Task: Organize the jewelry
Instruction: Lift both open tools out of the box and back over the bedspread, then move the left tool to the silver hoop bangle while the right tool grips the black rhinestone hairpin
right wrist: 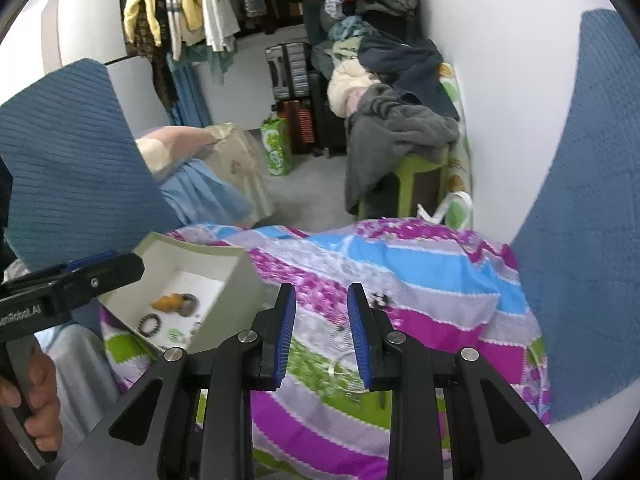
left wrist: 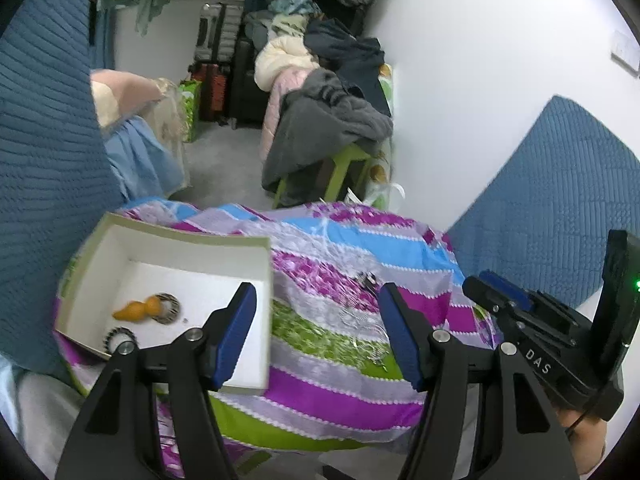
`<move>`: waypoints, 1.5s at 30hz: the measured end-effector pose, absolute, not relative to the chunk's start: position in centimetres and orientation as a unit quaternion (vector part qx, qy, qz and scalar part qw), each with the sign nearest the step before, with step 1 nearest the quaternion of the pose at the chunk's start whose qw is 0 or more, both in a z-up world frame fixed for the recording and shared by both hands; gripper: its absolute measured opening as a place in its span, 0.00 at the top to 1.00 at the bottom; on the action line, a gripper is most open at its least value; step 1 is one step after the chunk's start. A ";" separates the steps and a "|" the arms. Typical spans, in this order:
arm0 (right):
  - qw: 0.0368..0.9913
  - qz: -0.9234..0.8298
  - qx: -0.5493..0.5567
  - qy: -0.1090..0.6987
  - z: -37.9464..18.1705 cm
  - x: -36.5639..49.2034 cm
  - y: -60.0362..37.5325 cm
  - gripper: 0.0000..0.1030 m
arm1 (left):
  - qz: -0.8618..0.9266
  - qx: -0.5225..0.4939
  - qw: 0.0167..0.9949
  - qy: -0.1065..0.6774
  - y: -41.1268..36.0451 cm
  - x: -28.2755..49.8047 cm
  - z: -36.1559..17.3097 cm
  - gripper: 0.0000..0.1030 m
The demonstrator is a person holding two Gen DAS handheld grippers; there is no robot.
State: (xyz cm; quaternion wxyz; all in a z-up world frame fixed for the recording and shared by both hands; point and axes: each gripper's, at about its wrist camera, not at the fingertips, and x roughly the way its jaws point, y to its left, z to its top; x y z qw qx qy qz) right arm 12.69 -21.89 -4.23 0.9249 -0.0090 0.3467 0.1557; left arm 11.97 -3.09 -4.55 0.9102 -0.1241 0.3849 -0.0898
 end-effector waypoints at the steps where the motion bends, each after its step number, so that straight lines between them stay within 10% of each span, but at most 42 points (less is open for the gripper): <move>1: 0.924 0.157 -0.009 0.348 -4.6 12.8 -22.4 0.76 | -0.093 -0.123 0.909 0.388 -3.7 12.0 -5.0 0.38; 12: 0.914 0.120 0.011 0.388 -11.8 16.4 -26.7 0.76 | -0.136 -0.111 0.878 0.445 -9.0 13.7 -10.8 0.38; 23: 0.875 0.158 0.038 0.457 -18.8 20.6 -28.5 0.77 | -0.163 -0.106 0.836 0.513 -12.7 15.9 -18.2 0.73; 45: 0.854 0.184 0.074 0.482 -21.0 23.3 -28.4 0.80 | -0.149 0.020 0.843 0.517 -17.7 20.6 -23.5 0.97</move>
